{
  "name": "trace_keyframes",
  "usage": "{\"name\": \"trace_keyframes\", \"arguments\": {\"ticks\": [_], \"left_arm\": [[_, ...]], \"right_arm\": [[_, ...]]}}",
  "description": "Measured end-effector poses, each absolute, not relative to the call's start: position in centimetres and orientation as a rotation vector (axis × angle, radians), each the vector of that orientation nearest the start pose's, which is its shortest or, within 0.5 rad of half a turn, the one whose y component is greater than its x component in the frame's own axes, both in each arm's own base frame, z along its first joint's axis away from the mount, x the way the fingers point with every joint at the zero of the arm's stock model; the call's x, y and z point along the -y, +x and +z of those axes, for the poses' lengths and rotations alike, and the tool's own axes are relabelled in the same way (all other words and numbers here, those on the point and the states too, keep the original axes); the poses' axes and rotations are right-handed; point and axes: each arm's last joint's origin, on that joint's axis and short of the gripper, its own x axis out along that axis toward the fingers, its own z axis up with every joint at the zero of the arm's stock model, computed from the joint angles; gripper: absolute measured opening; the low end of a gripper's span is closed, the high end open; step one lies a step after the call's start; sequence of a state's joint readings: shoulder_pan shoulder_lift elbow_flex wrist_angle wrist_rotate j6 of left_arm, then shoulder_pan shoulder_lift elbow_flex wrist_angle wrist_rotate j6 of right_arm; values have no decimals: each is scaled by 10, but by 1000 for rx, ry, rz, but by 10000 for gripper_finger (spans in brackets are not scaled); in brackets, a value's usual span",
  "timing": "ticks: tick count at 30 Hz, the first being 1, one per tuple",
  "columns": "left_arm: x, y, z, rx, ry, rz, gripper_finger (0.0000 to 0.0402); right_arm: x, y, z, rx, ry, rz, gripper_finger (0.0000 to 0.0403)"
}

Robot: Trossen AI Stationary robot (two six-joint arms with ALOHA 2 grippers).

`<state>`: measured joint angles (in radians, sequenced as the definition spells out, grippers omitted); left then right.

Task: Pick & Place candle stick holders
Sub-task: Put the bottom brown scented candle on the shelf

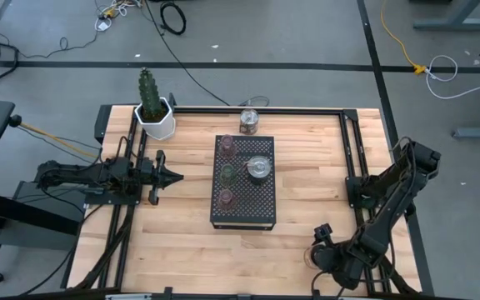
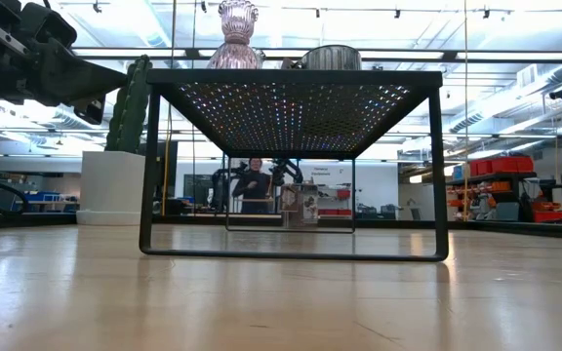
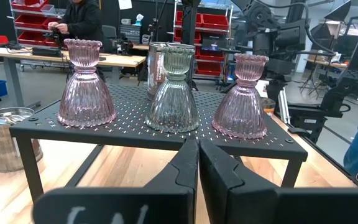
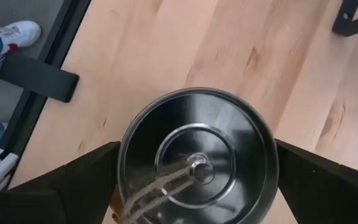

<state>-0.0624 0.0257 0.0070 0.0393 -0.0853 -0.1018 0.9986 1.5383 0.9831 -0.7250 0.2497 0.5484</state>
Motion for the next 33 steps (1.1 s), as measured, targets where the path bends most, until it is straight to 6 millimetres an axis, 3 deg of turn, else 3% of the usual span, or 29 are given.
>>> {"name": "trace_keyframes", "arguments": {"ticks": [24, 33], "left_arm": [[4, 99, 168, 21, -103, 22, 18], [4, 99, 168, 21, -103, 22, 18]], "right_arm": [[-230, 162, 197, -1181, -259, 380, 400], [-230, 162, 197, -1179, -260, 379, 374]]}}
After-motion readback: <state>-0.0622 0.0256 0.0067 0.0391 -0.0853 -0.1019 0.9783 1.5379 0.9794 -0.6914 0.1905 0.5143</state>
